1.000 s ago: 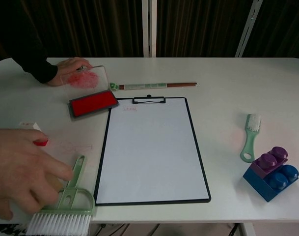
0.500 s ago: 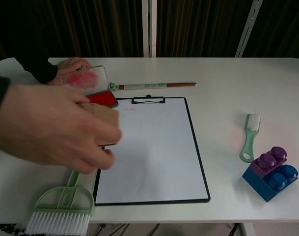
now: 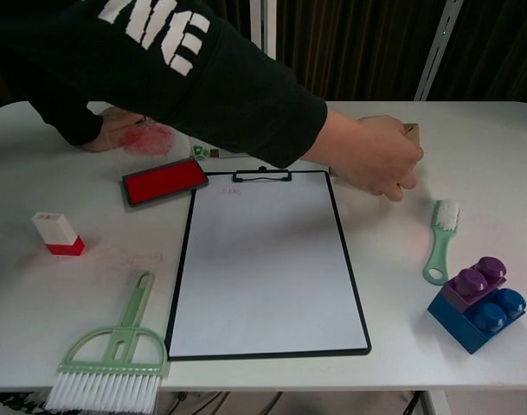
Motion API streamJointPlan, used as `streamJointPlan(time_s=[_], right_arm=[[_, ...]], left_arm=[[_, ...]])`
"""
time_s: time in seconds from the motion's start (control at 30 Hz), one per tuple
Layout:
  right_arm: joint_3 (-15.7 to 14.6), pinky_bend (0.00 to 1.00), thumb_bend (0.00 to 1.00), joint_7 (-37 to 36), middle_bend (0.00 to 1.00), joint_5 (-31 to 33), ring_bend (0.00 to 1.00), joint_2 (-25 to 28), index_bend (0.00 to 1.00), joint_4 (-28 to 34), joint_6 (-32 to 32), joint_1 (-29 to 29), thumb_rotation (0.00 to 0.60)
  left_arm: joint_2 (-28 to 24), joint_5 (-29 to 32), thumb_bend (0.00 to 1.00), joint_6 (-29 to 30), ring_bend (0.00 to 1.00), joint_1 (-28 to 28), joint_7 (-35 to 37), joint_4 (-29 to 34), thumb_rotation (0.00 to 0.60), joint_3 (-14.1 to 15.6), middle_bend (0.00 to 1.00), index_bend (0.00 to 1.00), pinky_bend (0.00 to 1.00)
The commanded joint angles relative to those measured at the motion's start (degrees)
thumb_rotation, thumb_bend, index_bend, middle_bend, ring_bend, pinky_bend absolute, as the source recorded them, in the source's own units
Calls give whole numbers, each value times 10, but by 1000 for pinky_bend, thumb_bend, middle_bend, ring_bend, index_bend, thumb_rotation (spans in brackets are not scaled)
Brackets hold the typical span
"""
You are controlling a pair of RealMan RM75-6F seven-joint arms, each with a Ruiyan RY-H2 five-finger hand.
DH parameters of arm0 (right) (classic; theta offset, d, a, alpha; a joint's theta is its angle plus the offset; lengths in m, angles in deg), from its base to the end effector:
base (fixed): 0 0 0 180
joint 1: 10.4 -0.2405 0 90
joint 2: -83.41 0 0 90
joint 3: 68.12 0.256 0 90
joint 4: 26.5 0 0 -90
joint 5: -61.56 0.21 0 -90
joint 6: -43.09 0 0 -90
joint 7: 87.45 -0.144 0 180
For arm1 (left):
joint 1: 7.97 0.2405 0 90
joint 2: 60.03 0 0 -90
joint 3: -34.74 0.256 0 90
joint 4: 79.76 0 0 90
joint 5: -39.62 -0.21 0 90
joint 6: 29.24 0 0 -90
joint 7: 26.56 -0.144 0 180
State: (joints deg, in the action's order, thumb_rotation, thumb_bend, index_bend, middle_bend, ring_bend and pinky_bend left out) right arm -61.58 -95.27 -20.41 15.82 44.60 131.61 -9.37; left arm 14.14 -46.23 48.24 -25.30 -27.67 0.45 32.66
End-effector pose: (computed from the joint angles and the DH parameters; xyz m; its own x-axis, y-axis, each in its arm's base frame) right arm -0.3891 -0.1569 0.2070 0.5495 0.0957 0.8300 -0.8299 0.1774 0.5290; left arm -0.2978 0.2487 0.1023 0.4623 0.0470 0.8855 0.8738 -0.1941 -0.4459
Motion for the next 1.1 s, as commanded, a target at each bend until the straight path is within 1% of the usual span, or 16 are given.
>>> streamJointPlan(time_s=[0.03, 0.3, 0.6, 0.93, 1.07, 1.1], right_arm=[[0, 0, 235, 0, 0, 0, 0, -2, 0, -2, -1, 0, 600], [3, 0, 234, -3, 0, 4, 0, -4, 0, -6, 2, 1, 600], [7, 0, 234, -4, 0, 8, 0, -2, 0, -5, 7, 4, 600], [5, 0, 237, -11, 0, 9, 0, -4, 0, -12, 8, 8, 600], [1, 0, 235, -22, 0, 6, 0, -6, 0, -20, 9, 13, 600], [0, 0, 235, -23, 0, 6, 0, -6, 0, -22, 9, 13, 600]], left_arm=[[0, -1, 161, 0, 79, 0, -1, 0, 509, 0, 118, 119, 181], [0, -2, 159, 2, 79, 2, 0, 0, 513, -1, 118, 119, 181], [7, -3, 120, 7, 79, 7, 8, -10, 518, -1, 118, 119, 181], [0, -8, 108, 18, 79, 13, 9, -2, 521, -3, 118, 119, 181], [-3, -6, 101, 26, 79, 18, 14, -3, 518, -5, 118, 119, 181], [-4, -6, 102, 27, 79, 19, 16, -3, 504, -6, 118, 119, 181]])
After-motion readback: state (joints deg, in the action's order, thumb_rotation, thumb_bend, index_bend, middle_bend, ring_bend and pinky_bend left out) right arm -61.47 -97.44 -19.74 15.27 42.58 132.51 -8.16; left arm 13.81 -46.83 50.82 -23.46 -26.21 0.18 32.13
